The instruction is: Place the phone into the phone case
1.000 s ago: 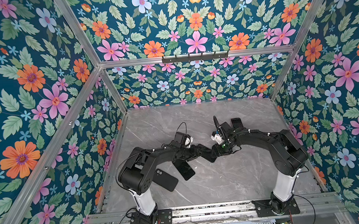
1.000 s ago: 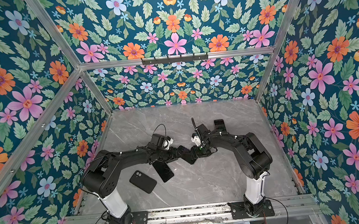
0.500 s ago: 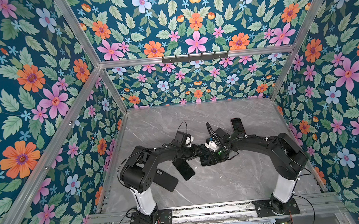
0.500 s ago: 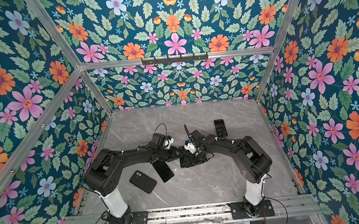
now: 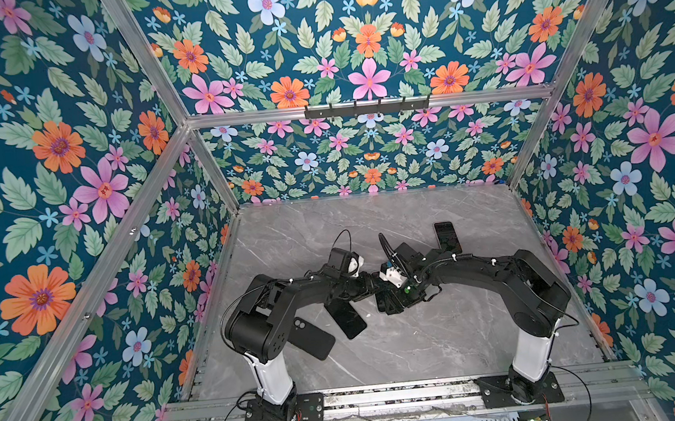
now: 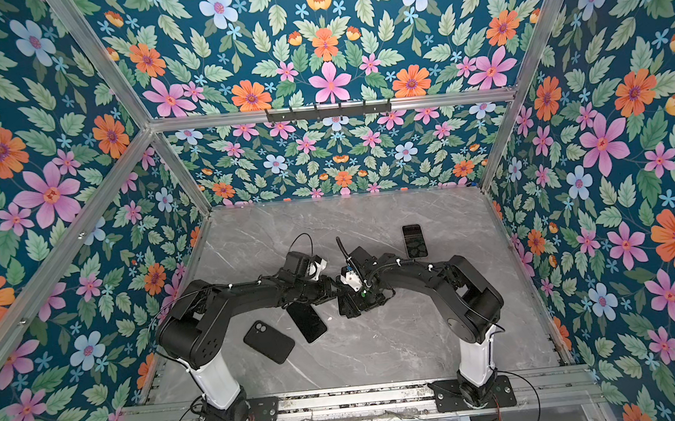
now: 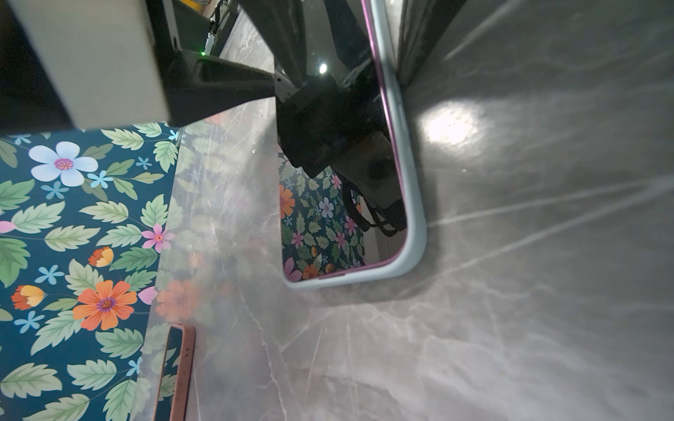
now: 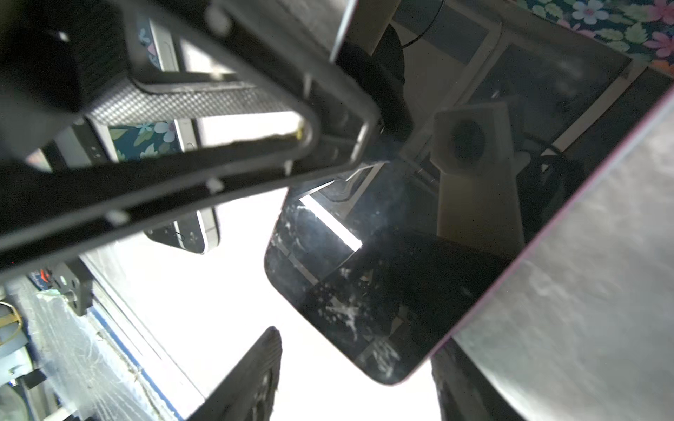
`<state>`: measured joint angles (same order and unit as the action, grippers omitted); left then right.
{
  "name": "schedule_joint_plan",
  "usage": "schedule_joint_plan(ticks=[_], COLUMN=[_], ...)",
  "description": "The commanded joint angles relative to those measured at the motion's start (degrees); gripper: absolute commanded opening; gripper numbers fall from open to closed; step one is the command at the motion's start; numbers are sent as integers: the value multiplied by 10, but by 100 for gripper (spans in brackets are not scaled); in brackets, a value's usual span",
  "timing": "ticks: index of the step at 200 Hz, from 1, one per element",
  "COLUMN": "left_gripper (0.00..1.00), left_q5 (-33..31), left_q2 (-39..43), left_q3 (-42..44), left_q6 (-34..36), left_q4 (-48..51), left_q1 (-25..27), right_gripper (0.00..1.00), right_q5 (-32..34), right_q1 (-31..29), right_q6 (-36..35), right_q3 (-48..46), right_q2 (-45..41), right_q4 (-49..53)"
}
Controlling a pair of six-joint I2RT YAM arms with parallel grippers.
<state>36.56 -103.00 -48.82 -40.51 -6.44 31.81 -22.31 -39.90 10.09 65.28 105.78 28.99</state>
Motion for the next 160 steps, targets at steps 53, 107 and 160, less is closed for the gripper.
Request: schedule_joint_plan(ticks=[53, 107, 160], left_gripper=[43, 43, 42], left_q5=[15, 22, 20], left_q2=[6, 10, 11], left_q3=[11, 18, 23], left_q6=[-13, -24, -29], left_q4=[5, -7, -10], left_q1=[0, -2, -1], right_gripper=[69, 52, 42], right_q5=[70, 102, 80], right_q1=[-20, -20, -21], right_q6=[-32, -27, -13], right_q3=[-41, -80, -88], right_q2=[-15, -43, -36], right_q4=[-37, -92, -113])
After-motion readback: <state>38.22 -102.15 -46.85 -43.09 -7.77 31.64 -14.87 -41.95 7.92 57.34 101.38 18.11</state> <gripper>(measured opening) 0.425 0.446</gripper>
